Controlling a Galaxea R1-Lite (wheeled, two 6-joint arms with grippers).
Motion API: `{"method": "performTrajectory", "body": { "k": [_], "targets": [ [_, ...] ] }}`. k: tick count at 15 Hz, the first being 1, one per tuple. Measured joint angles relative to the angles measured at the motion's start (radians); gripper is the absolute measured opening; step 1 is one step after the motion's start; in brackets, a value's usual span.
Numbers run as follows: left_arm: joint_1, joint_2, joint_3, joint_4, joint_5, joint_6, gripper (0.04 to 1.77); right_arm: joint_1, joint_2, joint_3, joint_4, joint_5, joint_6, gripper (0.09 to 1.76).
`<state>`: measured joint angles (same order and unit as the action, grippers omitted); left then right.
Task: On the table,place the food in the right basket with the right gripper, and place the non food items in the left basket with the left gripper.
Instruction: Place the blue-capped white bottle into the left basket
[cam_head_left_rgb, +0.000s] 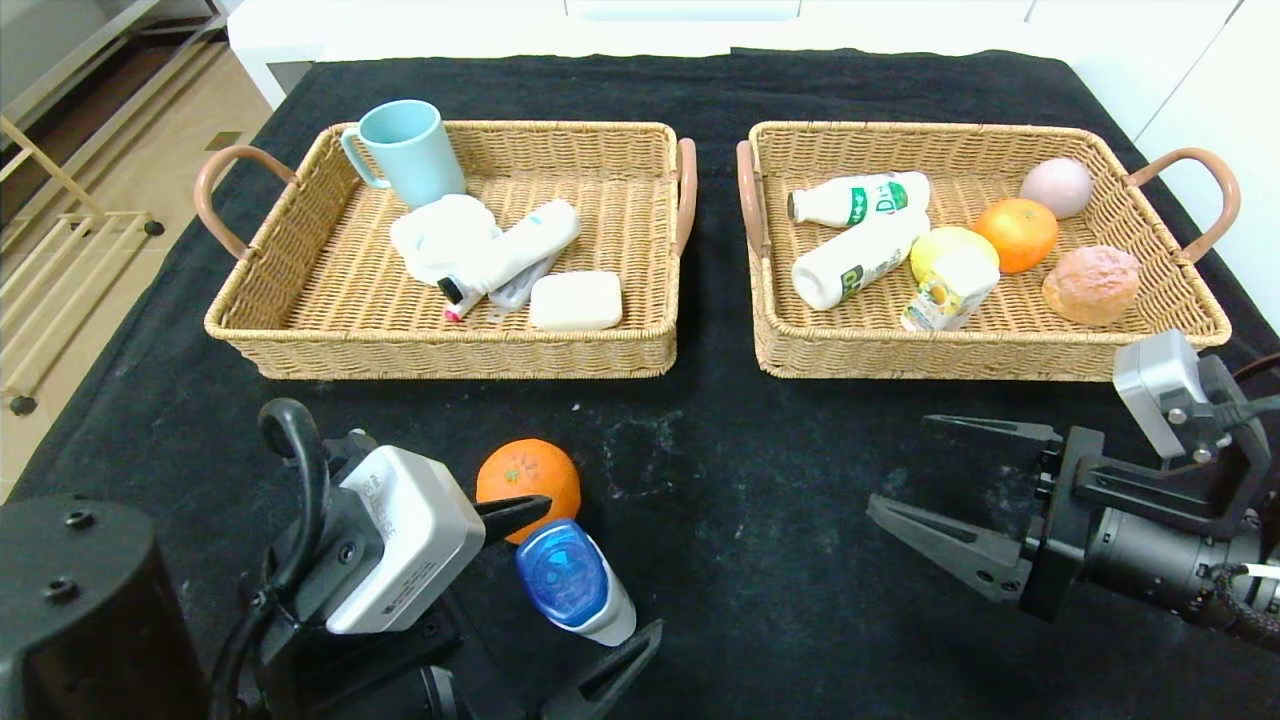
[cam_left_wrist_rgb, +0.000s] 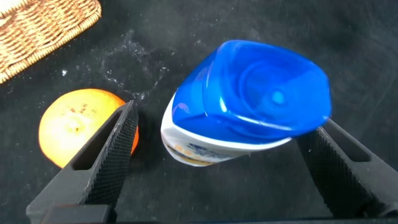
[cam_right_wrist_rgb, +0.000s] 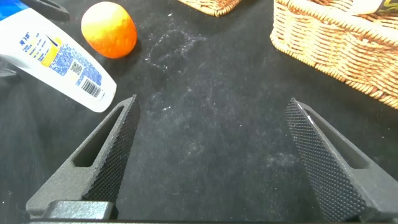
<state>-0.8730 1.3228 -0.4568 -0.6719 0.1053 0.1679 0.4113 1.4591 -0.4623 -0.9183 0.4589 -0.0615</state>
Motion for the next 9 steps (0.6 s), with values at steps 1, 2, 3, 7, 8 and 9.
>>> {"method": "performTrajectory", "body": {
  "k": [1,2,3,7,8,9],
  "targets": [
    [-0.001,0.006,0.002,-0.002,0.0,0.0,1.72,0.001,0.0,0.0,0.0,0.0,-0.001,1.71],
    [-0.001,0.009,0.002,-0.004,0.001,0.0,1.72,0.001,0.0,0.0,0.0,0.0,0.0,1.71],
    [0.0,0.012,0.002,-0.004,0.002,-0.001,1.72,0.001,0.0,0.0,0.0,0.0,-0.001,1.71],
    [0.0,0.027,0.0,-0.04,0.019,-0.003,1.72,0.007,0.0,0.004,0.0,0.0,0.0,1.71],
    [0.0,0.032,0.0,-0.05,0.024,-0.003,1.72,0.008,0.001,0.004,0.0,0.001,-0.001,1.71],
    [0.0,0.037,0.0,-0.053,0.028,-0.004,1.72,0.009,0.001,0.005,0.0,0.0,-0.001,1.71]
  ]
}}
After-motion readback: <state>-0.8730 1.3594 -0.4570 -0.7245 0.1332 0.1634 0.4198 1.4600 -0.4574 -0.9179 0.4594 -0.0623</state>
